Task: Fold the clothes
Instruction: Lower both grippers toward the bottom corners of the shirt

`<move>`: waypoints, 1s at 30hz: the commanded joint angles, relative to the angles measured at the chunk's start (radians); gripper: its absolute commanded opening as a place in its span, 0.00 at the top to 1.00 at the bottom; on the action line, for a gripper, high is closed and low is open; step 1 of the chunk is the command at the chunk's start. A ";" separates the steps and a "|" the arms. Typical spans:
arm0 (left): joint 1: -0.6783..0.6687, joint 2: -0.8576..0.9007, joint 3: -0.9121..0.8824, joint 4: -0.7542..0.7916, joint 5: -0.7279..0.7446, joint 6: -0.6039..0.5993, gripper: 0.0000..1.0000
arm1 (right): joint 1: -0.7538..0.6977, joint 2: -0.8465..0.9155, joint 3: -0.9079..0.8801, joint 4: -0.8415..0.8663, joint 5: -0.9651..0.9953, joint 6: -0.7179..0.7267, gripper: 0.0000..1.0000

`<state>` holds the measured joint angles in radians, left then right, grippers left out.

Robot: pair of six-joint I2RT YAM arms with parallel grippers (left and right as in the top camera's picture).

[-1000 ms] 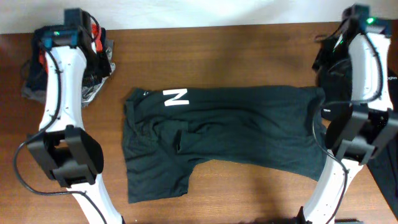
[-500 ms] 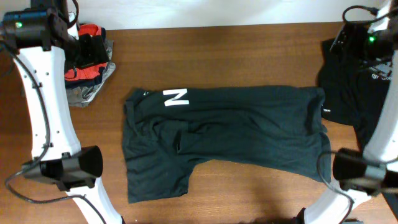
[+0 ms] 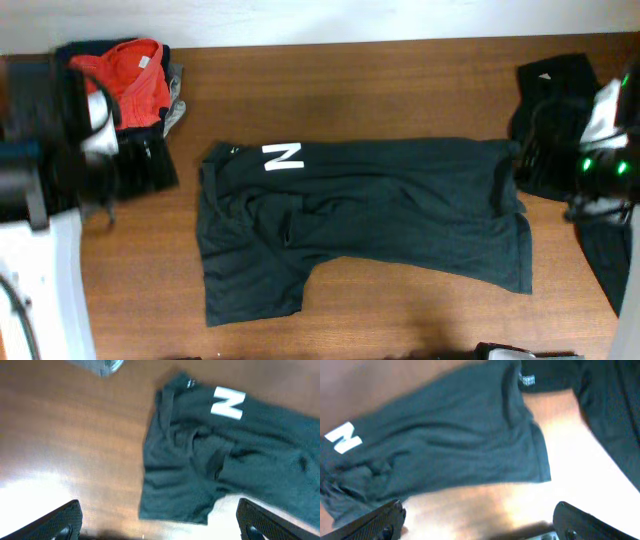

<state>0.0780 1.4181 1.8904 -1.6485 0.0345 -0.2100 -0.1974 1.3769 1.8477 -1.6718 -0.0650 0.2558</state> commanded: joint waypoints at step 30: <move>0.027 -0.101 -1.000 0.521 0.071 -0.119 0.11 | -0.007 -0.151 -0.995 0.510 0.017 0.394 0.01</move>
<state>0.0883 1.2835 0.9039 -1.1385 0.1223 -0.3038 -0.2001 1.2339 0.8799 -1.1778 -0.0612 0.6178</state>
